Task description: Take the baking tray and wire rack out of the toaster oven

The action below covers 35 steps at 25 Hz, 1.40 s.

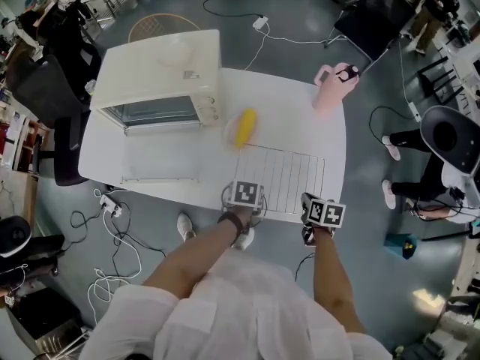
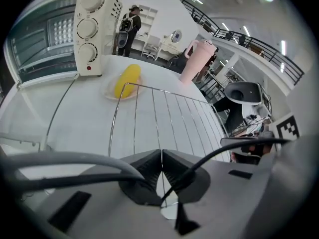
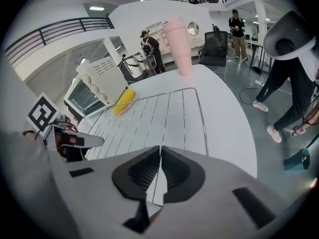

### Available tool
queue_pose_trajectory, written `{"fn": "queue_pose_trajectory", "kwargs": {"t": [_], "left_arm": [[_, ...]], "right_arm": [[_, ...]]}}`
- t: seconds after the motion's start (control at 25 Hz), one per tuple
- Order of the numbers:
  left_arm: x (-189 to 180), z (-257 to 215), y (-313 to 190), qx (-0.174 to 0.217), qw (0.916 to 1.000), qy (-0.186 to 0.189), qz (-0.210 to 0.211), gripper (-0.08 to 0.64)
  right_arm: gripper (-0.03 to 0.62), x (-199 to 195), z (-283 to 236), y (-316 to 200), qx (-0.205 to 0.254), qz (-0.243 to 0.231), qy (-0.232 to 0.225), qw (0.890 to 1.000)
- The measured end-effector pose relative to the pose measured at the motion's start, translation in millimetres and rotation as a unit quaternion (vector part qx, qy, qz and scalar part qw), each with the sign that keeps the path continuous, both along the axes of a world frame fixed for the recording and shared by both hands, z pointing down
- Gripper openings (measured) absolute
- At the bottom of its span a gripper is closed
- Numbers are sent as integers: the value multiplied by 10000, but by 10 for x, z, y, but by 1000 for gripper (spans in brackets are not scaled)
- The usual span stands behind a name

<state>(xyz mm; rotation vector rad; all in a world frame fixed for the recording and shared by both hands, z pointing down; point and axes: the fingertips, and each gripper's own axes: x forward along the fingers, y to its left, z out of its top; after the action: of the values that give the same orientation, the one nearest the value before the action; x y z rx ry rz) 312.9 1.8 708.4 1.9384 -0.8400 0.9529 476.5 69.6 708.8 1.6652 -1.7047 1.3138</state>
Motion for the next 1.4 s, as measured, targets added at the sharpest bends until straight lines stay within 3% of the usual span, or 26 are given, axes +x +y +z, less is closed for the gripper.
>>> {"fn": "queue_pose_trajectory", "kwargs": {"t": [0.08,0.16,0.24,0.4,1.0,1.4], "left_arm": [[26,104,28,-15,9999,-99,6,12],[153,192,238,-520,9986,93,36,12],[228,248,307,-740,9971,174,75,12],[108,373,204,-502,9986,-185,58,12],[233,534,324,-956,9953,65,133,12],[241,561,330,-854,9957,-36,360,14]], "right_arm": [[14,44,96,42,-81,-6,1,10000],[14,81,177,78,-147,-15,21,9999],[15,126,225,85,-165,4,31,9999],[14,165,302,129,-231,30,-1,9997],[14,175,429,104,-436,47,16,9990],[17,155,507,156,-727,117,109,9972]]}}
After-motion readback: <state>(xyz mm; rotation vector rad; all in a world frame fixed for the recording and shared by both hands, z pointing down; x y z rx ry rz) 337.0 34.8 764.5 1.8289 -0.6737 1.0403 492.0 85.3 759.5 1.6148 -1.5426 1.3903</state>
